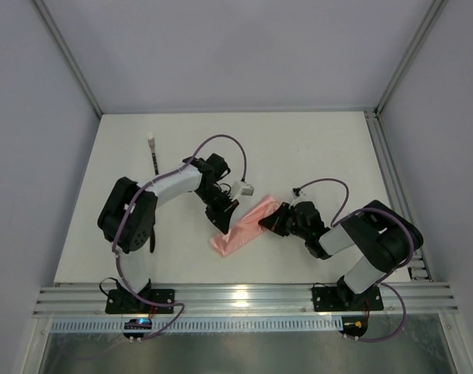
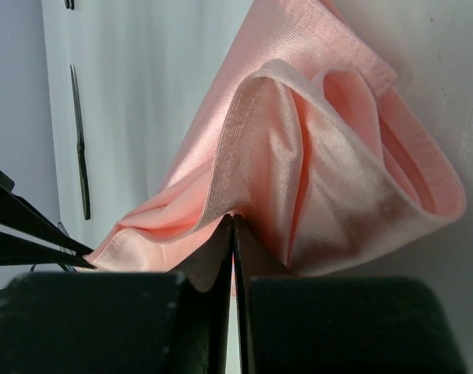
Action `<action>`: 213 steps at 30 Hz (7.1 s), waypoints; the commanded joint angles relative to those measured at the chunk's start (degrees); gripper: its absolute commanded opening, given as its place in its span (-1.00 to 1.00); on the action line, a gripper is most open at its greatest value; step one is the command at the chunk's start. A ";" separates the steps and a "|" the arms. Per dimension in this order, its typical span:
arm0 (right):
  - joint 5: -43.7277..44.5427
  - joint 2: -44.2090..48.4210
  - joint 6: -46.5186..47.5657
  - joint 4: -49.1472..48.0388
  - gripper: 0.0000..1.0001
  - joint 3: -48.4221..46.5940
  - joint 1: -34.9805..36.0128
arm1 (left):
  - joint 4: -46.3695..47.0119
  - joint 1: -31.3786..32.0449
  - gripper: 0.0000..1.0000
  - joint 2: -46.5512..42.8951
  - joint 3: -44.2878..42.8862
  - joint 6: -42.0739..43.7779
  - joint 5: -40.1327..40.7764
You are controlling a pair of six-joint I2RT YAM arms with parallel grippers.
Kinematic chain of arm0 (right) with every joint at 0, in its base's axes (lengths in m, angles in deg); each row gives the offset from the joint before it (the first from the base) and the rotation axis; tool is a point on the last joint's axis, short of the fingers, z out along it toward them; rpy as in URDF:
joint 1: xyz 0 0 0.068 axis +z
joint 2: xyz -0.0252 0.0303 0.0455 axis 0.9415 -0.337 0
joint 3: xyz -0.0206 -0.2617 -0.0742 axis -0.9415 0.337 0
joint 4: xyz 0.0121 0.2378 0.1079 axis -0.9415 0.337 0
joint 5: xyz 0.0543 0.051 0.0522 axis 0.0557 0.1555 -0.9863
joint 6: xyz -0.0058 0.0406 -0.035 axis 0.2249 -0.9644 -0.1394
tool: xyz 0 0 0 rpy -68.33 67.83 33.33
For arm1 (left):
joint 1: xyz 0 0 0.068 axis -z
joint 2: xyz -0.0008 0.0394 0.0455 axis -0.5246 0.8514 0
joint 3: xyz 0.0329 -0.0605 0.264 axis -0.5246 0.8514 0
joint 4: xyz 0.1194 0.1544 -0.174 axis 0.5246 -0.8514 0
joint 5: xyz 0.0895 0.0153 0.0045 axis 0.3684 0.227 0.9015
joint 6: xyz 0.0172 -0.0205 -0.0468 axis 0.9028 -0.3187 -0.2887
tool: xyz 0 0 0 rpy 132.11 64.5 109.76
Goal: Fold the napkin into a case and place the utensils inside
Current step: Pick up the top corner of the smaller rectangle folded napkin from the center of the board, then pass from the left arm to the right, then stuff the top corner of the smaller-rectangle-folded napkin into the folded napkin.
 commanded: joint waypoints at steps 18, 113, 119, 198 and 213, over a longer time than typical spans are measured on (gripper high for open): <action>-4.00 8.28 11.95 18.96 -0.68 -6.17 2.49 | 5.70 5.12 -1.00 2.16 -1.96 -2.85 12.40; -17.45 -8.76 67.01 21.81 0.25 -32.48 6.36 | -6.86 -7.72 -1.00 13.32 -21.30 3.13 -4.03; -19.03 -10.43 65.25 21.27 0.05 -33.44 6.36 | -6.51 -7.72 -1.00 13.50 -20.86 2.86 -4.02; -30.46 -24.05 32.38 16.33 -0.92 -39.94 -4.01 | 20.04 -1.13 -0.89 7.70 -10.22 3.48 23.93; -33.36 -23.70 25.70 20.48 -0.92 -46.53 -5.86 | 17.48 -1.04 -0.88 9.28 -11.46 4.09 22.26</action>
